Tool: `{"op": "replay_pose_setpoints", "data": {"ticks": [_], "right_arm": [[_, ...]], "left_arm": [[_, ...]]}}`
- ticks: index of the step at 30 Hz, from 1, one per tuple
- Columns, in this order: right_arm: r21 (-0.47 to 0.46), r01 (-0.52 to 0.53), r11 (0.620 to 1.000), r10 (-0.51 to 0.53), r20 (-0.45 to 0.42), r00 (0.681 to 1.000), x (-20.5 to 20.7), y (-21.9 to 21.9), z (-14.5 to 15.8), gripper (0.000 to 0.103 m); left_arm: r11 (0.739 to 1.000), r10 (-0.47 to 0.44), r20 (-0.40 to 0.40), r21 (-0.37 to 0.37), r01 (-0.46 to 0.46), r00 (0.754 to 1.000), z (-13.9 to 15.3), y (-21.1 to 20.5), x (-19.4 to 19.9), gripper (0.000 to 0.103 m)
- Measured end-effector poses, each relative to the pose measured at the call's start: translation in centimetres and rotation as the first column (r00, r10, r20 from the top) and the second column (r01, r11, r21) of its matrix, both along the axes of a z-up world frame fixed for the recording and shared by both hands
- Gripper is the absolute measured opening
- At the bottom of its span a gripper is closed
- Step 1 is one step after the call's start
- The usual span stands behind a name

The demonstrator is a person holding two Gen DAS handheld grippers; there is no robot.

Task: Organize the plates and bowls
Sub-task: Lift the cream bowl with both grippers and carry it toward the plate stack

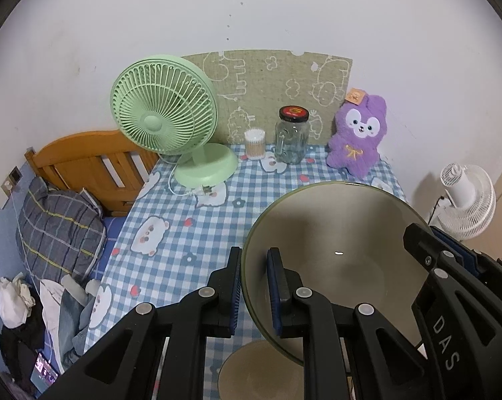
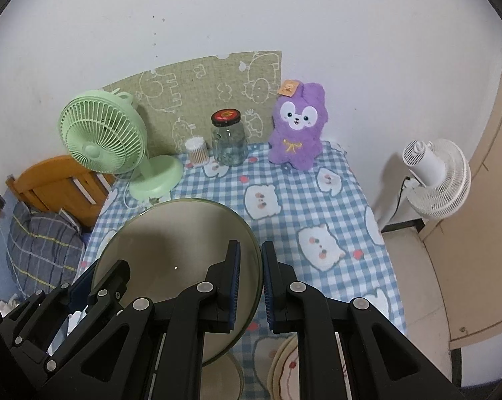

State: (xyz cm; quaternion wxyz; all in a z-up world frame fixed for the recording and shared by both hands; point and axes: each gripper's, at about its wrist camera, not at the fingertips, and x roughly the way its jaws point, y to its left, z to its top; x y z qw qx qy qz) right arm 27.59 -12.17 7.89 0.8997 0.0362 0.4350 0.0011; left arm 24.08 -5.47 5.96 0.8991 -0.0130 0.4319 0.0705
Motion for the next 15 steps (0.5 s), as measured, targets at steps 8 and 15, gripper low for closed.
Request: {"op": "replay_pose_setpoints", "data": {"ticks": [8,15], "right_arm": [[0.001,0.022,1.0,-0.022,0.0,1.0,-3.2,0.6,-0.8,0.016],[0.003,0.037,0.999,-0.037,-0.021,0.999,-5.0,1.3,-2.3,0.016]], "left_arm": [[1.0,-0.029,0.001,0.003,0.029,1.0,-0.7,0.6,-2.8,0.012],[0.999,-0.049,-0.013,0.01,0.049,0.999,-1.9,1.2,-4.7,0.012]]}}
